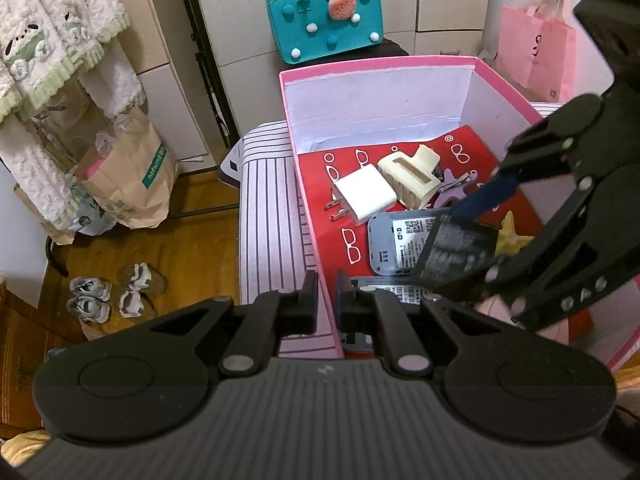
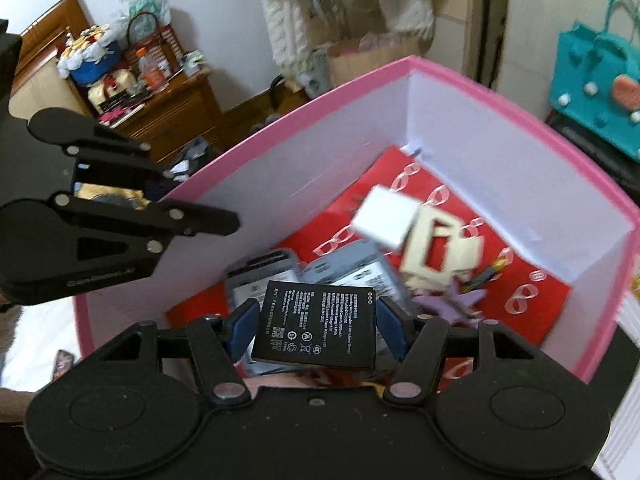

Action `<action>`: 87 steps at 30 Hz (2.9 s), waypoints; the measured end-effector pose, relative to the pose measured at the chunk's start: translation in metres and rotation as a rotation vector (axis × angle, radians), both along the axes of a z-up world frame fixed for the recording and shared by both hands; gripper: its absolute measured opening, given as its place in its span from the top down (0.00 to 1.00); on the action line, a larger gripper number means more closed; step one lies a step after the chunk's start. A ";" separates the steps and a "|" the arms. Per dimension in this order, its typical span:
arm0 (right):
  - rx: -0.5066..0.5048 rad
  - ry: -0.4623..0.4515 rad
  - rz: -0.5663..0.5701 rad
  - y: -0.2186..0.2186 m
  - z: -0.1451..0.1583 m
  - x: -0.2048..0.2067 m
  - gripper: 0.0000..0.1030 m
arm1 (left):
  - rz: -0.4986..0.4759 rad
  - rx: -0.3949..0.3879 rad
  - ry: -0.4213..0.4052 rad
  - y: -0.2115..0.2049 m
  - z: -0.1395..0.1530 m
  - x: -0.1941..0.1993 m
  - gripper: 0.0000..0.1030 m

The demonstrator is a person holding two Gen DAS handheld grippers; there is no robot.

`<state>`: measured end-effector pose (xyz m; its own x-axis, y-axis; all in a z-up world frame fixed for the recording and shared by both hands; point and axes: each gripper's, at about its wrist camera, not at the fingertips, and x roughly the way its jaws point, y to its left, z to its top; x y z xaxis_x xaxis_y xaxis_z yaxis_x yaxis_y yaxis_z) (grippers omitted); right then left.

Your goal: Organize rigid objects

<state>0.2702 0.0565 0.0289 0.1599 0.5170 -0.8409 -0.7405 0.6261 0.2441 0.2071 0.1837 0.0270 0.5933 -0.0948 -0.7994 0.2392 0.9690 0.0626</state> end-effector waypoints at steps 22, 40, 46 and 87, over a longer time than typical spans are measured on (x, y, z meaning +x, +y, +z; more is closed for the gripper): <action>0.172 -0.264 -0.254 -0.135 0.071 -0.033 0.33 | 0.010 -0.010 -0.001 0.001 -0.001 0.000 0.93; 0.118 -0.388 -0.518 -0.213 -0.036 -0.037 0.34 | 0.038 0.021 0.025 -0.006 -0.002 0.001 0.93; 0.142 -0.332 -0.559 -0.220 -0.053 -0.020 0.44 | 0.043 0.030 0.036 -0.008 -0.003 0.004 0.93; 0.242 -0.310 -0.543 -0.226 -0.004 -0.052 0.94 | 0.051 0.047 0.032 -0.010 0.001 0.000 0.95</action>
<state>0.2184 -0.1696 0.0246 0.6660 0.4634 -0.5845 -0.3946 0.8839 0.2512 0.2071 0.1739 0.0279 0.5708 -0.0270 -0.8206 0.1922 0.9761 0.1016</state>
